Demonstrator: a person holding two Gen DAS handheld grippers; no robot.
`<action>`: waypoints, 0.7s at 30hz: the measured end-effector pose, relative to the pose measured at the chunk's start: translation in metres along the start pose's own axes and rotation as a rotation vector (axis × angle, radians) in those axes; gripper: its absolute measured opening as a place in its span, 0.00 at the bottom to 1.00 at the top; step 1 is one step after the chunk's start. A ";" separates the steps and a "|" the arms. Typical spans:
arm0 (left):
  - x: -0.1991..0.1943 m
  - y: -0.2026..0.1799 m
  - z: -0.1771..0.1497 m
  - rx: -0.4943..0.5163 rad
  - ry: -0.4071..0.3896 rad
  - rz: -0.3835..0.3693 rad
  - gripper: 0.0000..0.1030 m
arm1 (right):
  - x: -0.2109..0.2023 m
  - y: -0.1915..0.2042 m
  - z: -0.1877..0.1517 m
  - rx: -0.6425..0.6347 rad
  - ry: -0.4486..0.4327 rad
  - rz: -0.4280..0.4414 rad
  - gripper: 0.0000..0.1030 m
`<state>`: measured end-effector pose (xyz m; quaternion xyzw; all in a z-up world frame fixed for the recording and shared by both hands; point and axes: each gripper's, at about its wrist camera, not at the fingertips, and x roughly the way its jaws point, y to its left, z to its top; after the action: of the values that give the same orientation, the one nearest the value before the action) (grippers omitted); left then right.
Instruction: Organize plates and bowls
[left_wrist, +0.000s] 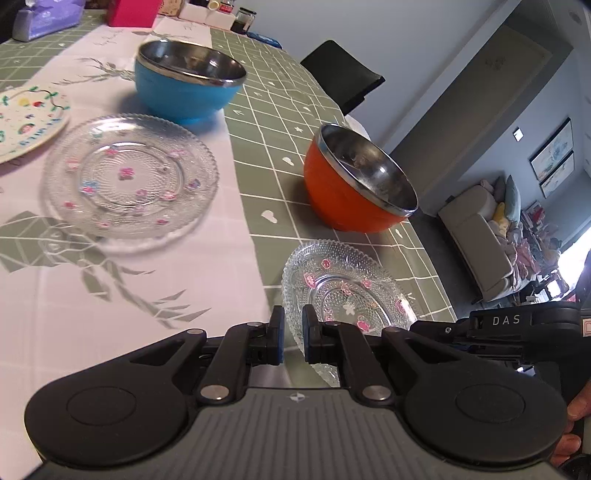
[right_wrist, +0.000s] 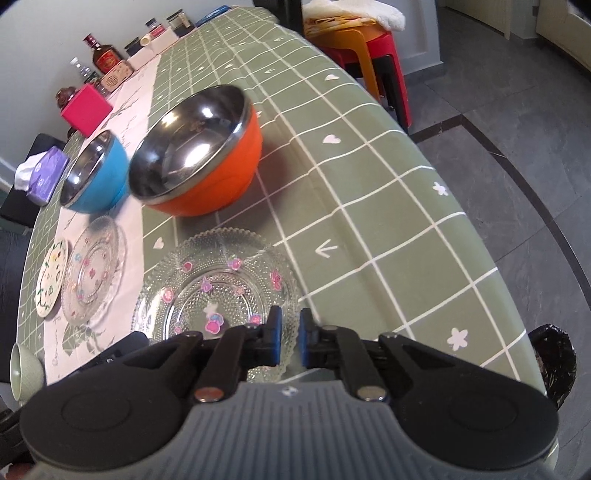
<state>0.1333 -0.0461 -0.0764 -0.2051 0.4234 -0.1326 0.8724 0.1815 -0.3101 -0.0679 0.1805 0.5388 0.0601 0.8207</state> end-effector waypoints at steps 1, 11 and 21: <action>-0.005 0.001 -0.001 0.003 -0.004 0.008 0.09 | 0.000 0.003 -0.003 -0.010 0.006 0.007 0.07; -0.060 0.012 -0.022 -0.004 -0.059 0.060 0.09 | -0.007 0.036 -0.034 -0.143 0.035 0.061 0.07; -0.072 0.034 -0.045 -0.056 -0.044 0.070 0.09 | -0.003 0.053 -0.053 -0.223 0.071 0.054 0.04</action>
<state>0.0561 0.0019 -0.0684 -0.2173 0.4145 -0.0856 0.8796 0.1372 -0.2493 -0.0646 0.1001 0.5522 0.1482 0.8143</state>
